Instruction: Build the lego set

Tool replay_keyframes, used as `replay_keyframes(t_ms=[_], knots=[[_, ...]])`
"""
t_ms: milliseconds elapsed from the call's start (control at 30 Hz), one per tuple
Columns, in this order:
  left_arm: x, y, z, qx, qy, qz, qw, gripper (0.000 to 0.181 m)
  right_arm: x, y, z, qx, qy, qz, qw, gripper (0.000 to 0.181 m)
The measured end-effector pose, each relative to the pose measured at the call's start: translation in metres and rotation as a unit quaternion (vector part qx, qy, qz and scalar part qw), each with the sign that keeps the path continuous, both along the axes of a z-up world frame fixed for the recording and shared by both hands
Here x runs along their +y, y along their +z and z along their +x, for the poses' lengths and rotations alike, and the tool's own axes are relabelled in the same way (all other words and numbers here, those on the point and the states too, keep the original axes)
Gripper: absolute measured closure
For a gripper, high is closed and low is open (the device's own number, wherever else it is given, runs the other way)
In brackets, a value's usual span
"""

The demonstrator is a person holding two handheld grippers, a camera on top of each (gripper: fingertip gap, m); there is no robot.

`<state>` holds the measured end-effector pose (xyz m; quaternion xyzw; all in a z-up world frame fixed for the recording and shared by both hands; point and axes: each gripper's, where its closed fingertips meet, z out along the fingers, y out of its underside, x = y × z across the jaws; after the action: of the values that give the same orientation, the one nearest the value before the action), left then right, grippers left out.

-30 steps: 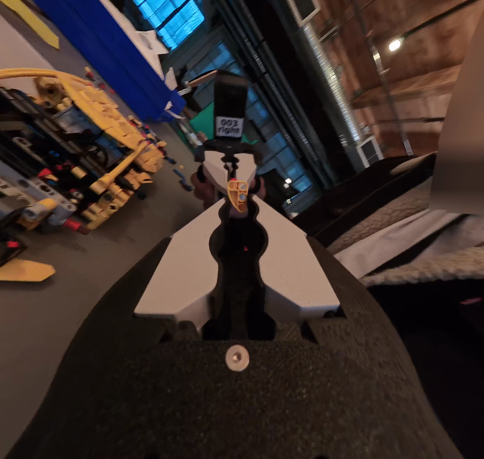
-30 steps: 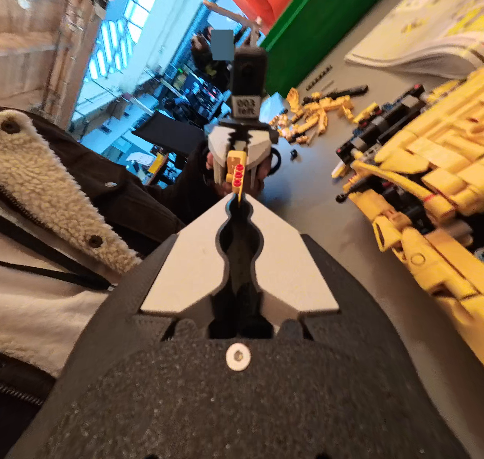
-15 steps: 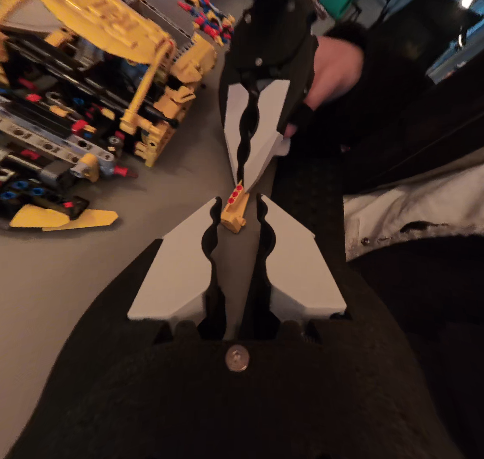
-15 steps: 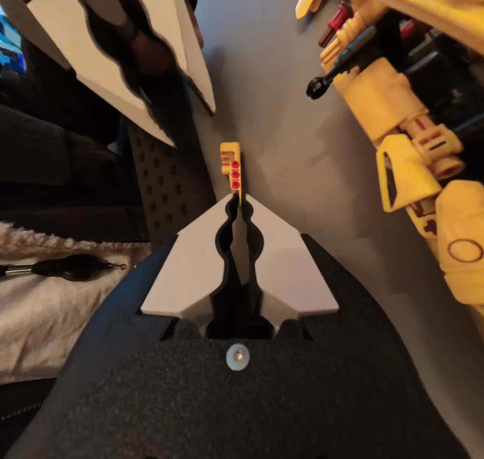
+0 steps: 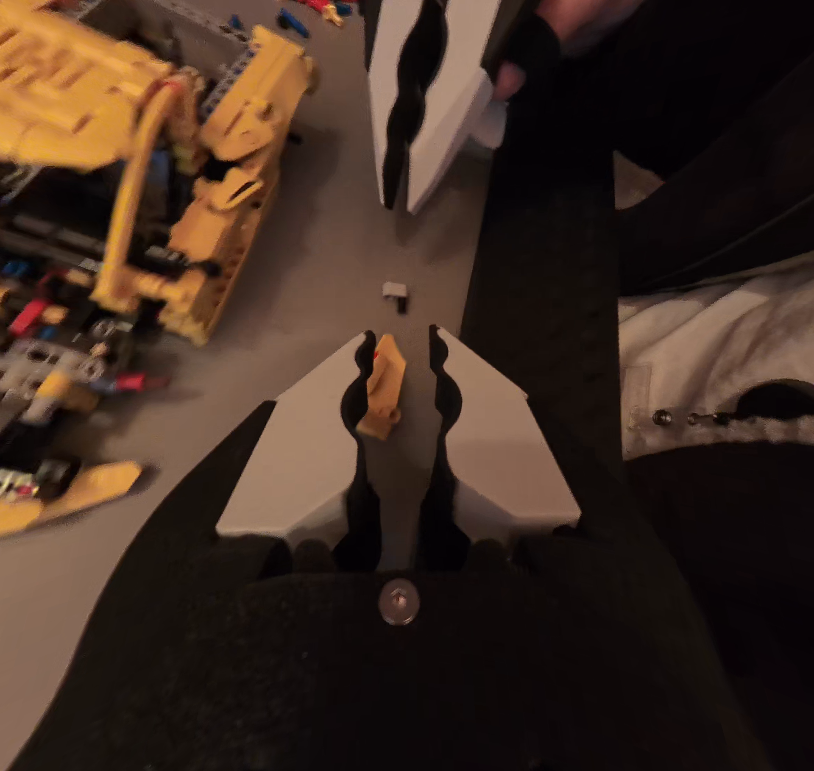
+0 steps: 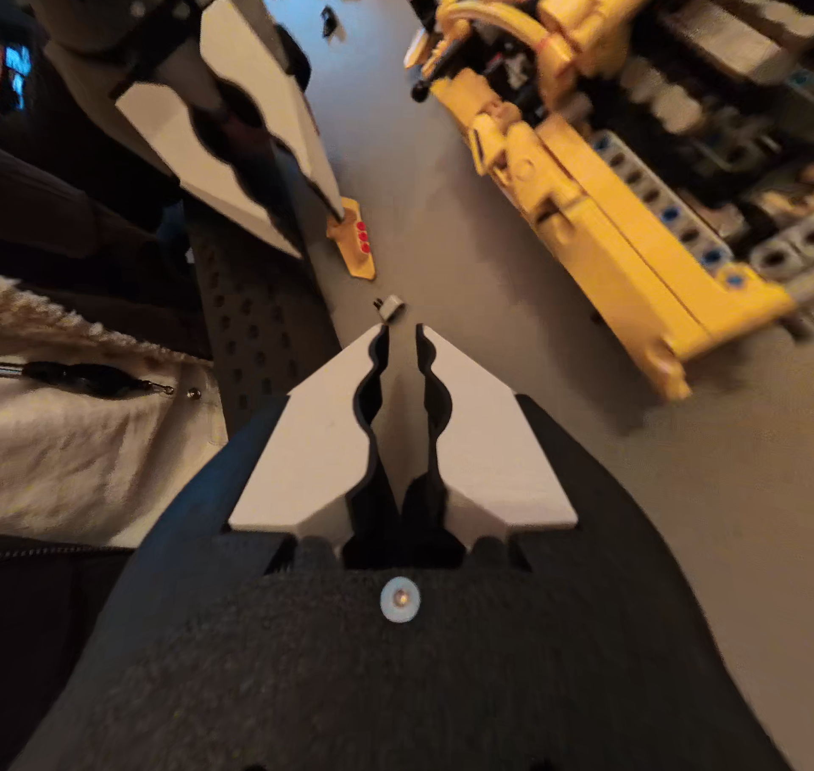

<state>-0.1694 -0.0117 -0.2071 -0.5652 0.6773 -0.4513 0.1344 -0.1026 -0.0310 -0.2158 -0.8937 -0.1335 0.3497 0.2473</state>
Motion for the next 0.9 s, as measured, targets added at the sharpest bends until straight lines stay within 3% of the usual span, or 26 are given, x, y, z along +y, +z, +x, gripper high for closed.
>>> replay_keyframes(t_ms=[133,233,367,467,667,900], knots=[[-0.022,-0.021,0.021,0.02,-0.037,0.077,0.996,0.157,-0.015,-0.003,0.006,0.032,-0.039,0.014,0.999,0.173],[-0.026,-0.032,0.028,0.038,-0.044,0.091,0.994,0.158,-0.02,0.0,0.001,0.047,-0.053,0.038,0.997,0.176],[-0.028,-0.035,0.034,0.036,-0.045,0.115,0.992,0.174,-0.018,0.007,-0.004,0.094,-0.087,0.04,0.991,0.176],[-0.026,-0.035,0.035,0.034,-0.047,0.137,0.989,0.176,-0.013,0.006,-0.002,0.124,-0.113,0.019,0.986,0.173],[-0.027,0.007,0.045,-0.088,-0.047,0.192,0.976,0.176,-0.006,0.03,-0.027,0.261,-0.108,-0.009,0.959,0.163],[-0.029,0.024,0.041,-0.132,-0.055,0.201,0.969,0.176,-0.001,0.032,-0.023,0.271,-0.122,-0.003,0.955,0.166]])
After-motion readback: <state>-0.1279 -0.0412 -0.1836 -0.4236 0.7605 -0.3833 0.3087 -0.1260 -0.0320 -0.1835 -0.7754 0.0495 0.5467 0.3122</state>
